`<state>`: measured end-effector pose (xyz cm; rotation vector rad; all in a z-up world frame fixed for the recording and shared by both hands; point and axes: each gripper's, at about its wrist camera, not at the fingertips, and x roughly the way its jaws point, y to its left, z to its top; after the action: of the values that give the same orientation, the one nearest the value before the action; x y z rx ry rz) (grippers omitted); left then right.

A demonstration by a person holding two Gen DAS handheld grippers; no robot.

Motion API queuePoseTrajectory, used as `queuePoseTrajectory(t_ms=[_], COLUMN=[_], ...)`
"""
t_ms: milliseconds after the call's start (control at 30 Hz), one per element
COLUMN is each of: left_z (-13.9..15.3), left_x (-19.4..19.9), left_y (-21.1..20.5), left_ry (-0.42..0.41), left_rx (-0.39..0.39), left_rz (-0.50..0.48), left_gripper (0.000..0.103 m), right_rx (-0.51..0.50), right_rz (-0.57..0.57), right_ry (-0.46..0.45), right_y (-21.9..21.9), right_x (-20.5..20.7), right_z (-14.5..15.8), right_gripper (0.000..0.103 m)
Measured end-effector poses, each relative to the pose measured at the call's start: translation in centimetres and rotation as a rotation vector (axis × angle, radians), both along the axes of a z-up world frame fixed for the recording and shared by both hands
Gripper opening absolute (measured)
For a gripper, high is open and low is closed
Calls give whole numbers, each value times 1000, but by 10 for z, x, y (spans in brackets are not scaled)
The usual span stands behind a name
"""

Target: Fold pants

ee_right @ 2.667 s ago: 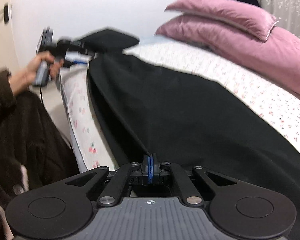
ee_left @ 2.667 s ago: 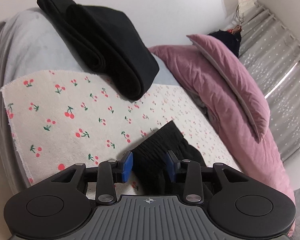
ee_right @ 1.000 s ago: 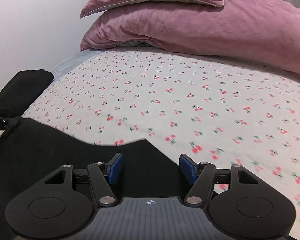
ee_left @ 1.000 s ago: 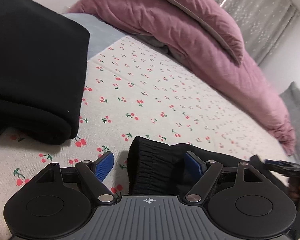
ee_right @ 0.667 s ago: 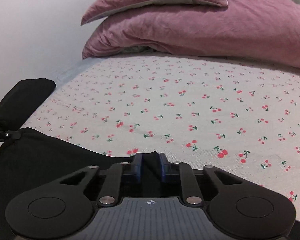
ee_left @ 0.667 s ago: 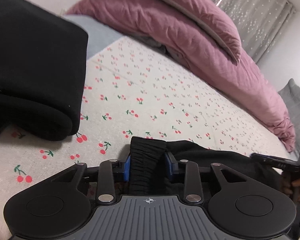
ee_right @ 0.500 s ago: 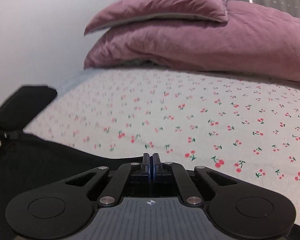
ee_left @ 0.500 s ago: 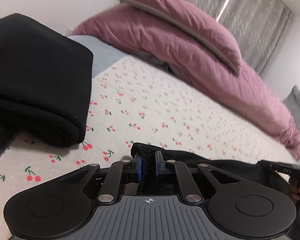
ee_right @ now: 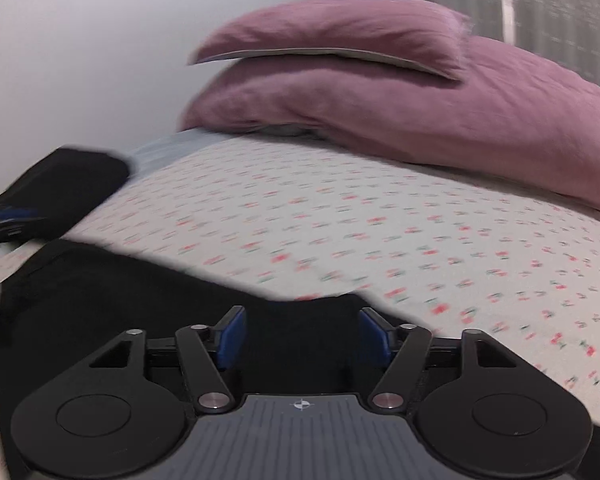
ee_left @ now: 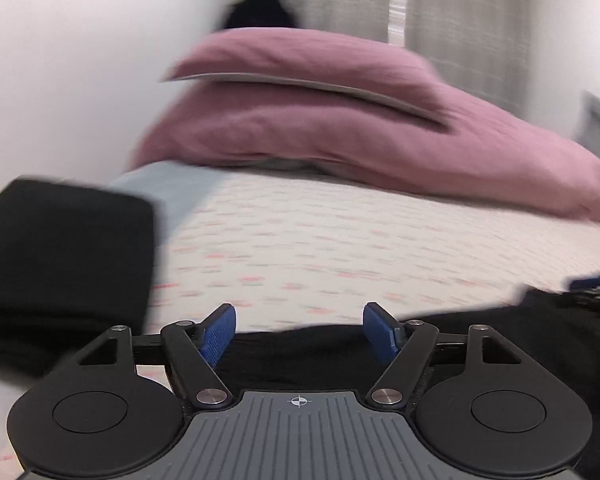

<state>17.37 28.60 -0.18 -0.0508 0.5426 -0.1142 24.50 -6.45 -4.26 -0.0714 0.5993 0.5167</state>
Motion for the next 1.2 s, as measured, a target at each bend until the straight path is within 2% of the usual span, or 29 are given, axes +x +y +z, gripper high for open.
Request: queuePoseTrajectory(t_ms=[133, 233, 333, 400, 467, 600, 667, 733, 800, 867, 933, 1067, 1167, 1200], left_z=[-3, -16, -40, -55, -58, -51, -43, -33, -21, -11, -7, -20, -45, -51], left_x=[-11, -24, -35, -40, -48, -53, -54, -56, -61, -66, -68, -70, -65, -66], left_y=[-51, -76, -96, -96, -83, -56, -48, -49, -58, -75, -98, -147, -162, -159], left_ry=[44, 44, 85, 114, 103, 189, 235, 234, 196, 169, 145, 134, 210, 203], left_rx=[56, 125, 231, 307, 308, 350, 377, 400, 367, 276, 219, 207, 227, 222], left_rz=[-189, -306, -404, -415, -402, -325, -315, -277, -279, -328, -388, -535, -548, -544], left_gripper=[74, 75, 75, 76, 82, 90, 90, 89, 89, 89, 89, 89, 89, 92], right_rx=[-42, -90, -206, -224, -215, -252, -268, -268, -233, -188, -174, -213, -184, -176], right_rz=[153, 250, 284, 277, 262, 238, 218, 173, 111, 39, -7, -17, -29, -38], right_ry=[16, 23, 30, 12, 22, 46, 50, 34, 8, 31, 61, 86, 90, 95], right_y=[21, 33, 38, 31, 18, -14, -29, -42, -56, -70, -81, -99, -120, -128], right_x=[-47, -75, -90, -99, -106, -123, -130, -134, -135, -128, -125, -134, -145, -148], right_z=[0, -9, -31, -40, -40, -35, -30, -24, -18, -18, -24, -40, -39, -38], right_gripper=[66, 70, 71, 74, 76, 81, 80, 80, 82, 82, 81, 83, 85, 85])
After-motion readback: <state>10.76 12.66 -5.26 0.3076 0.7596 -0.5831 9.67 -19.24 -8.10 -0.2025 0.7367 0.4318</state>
